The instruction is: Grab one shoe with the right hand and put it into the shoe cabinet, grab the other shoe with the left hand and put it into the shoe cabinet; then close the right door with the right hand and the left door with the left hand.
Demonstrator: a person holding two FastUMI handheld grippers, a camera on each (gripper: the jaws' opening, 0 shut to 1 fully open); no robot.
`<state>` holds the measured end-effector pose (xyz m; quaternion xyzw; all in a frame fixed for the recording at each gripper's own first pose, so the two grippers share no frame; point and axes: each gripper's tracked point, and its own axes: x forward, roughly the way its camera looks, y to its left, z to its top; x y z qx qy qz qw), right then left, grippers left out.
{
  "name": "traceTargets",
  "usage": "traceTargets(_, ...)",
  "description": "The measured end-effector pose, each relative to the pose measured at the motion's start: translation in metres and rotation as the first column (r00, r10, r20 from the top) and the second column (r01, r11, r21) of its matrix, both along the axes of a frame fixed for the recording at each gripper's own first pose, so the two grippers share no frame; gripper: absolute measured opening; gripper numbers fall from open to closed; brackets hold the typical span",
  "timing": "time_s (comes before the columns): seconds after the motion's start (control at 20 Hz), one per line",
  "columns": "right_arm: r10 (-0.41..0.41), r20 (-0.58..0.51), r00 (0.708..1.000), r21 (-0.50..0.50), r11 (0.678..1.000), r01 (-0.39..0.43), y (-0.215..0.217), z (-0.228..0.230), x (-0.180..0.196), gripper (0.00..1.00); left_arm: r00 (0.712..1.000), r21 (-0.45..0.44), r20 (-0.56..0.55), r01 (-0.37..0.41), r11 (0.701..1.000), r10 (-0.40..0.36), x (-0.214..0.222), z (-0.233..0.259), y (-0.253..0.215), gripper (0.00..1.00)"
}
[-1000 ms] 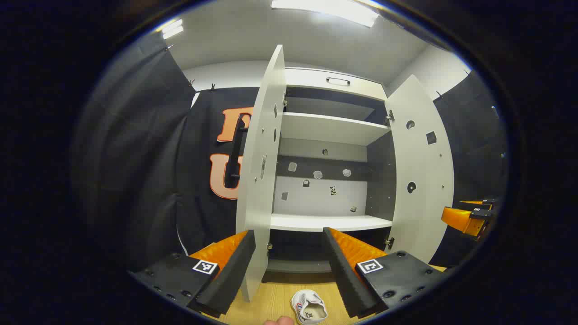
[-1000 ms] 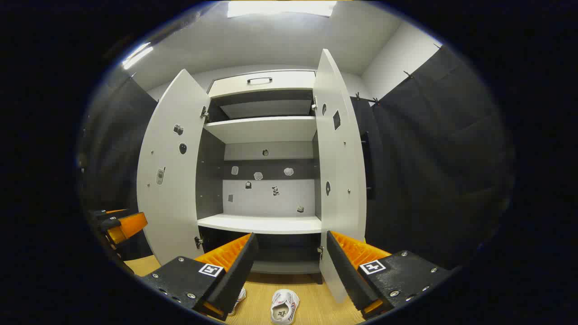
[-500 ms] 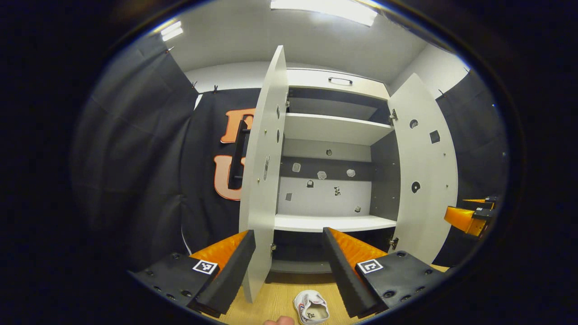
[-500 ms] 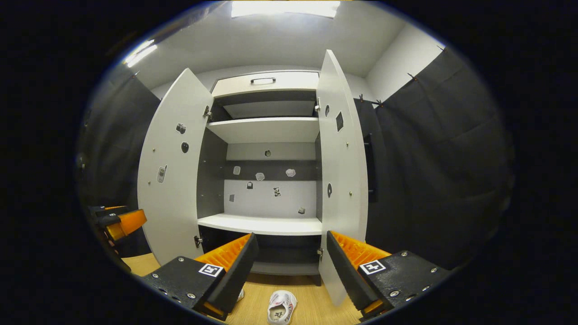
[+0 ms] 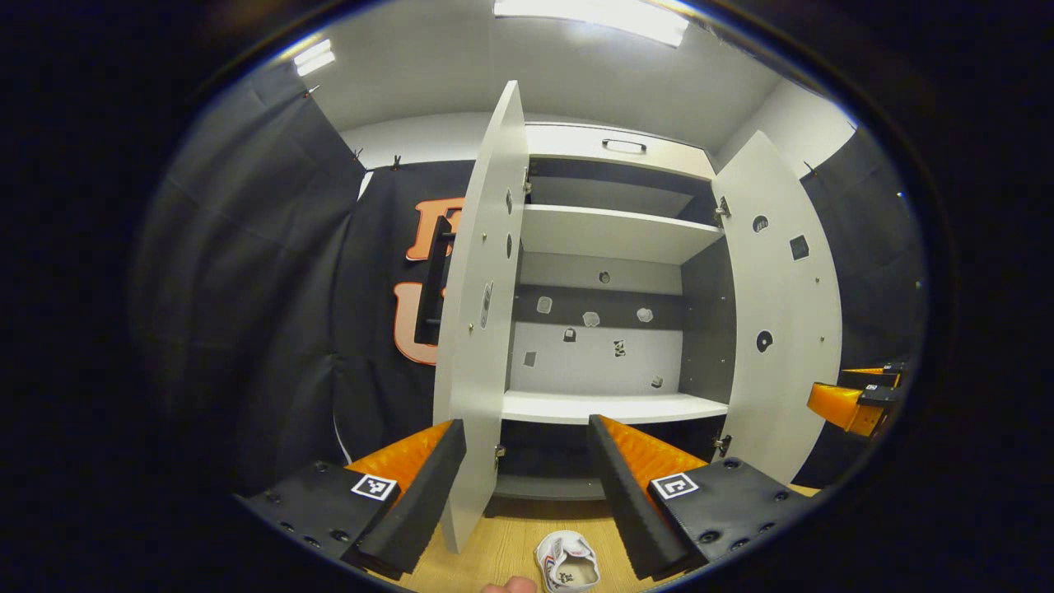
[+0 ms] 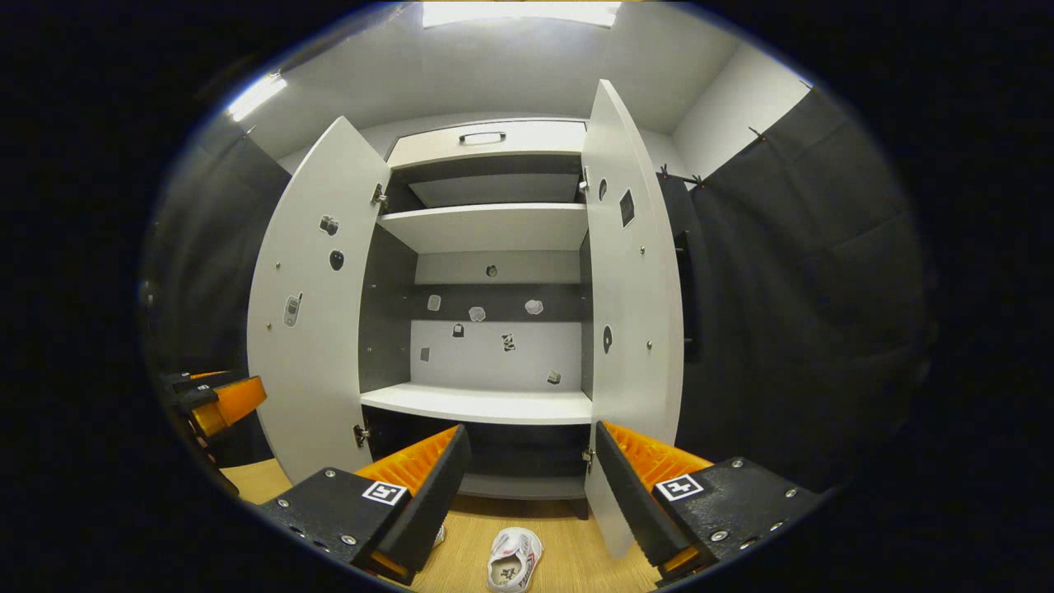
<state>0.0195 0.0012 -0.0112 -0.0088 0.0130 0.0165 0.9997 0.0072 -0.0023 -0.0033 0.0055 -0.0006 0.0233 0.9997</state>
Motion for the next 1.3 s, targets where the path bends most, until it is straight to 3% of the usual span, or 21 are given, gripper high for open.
traceTargets(0.15, 0.003, -0.014, 1.0, -0.003, 1.0, -0.003, 0.002, -0.008, 0.004, 0.94, 1.0, 0.007, -0.001, 0.002, 1.0, -0.002, 0.002, 0.0, -0.001, 0.99)
traceTargets(0.3, 0.001, -0.057, 0.998, -0.02, 1.0, -0.002, 0.004, -0.033, 0.015, 0.94, 1.0, 0.006, -0.007, 0.006, 1.0, -0.006, 0.003, -0.002, -0.003, 0.94)
traceTargets(0.45, 0.0, -0.128, 0.992, -0.047, 0.999, -0.006, 0.007, -0.076, 0.027, 0.98, 1.0, 0.005, -0.011, 0.014, 1.0, -0.014, 0.003, -0.004, -0.005, 0.94)
traceTargets(0.65, 0.007, -0.248, 0.969, -0.098, 0.995, -0.032, 0.007, -0.152, 0.042, 0.94, 1.0, 0.011, -0.015, 0.023, 1.0, -0.023, 0.003, -0.006, -0.006, 0.94)
traceTargets(0.8, 0.011, -0.389, 0.921, -0.125, 0.99, -0.064, 0.004, -0.233, 0.046, 0.93, 1.0, 0.007, -0.016, 0.023, 1.0, -0.023, 0.001, -0.006, -0.005, 0.94)
traceTargets(1.0, -0.016, -0.566, 0.824, -0.123, 0.99, -0.065, -0.009, -0.327, 0.043, 0.92, 1.0, 0.01, -0.024, 0.018, 1.0, -0.017, -0.001, -0.011, -0.002, 0.96)
traceTargets(1.25, -0.027, -0.653, 0.757, -0.151, 0.984, -0.095, -0.014, -0.38, 0.044, 0.82, 0.999, 0.01, -0.046, 0.009, 1.0, -0.008, -0.002, -0.016, 0.0, 0.94)
traceTargets(1.3, -0.021, -0.684, 0.729, -0.146, 0.983, -0.109, -0.012, -0.389, 0.041, 0.81, 0.999, 0.011, -0.049, 0.006, 1.0, -0.006, -0.003, -0.018, 0.001, 0.95)
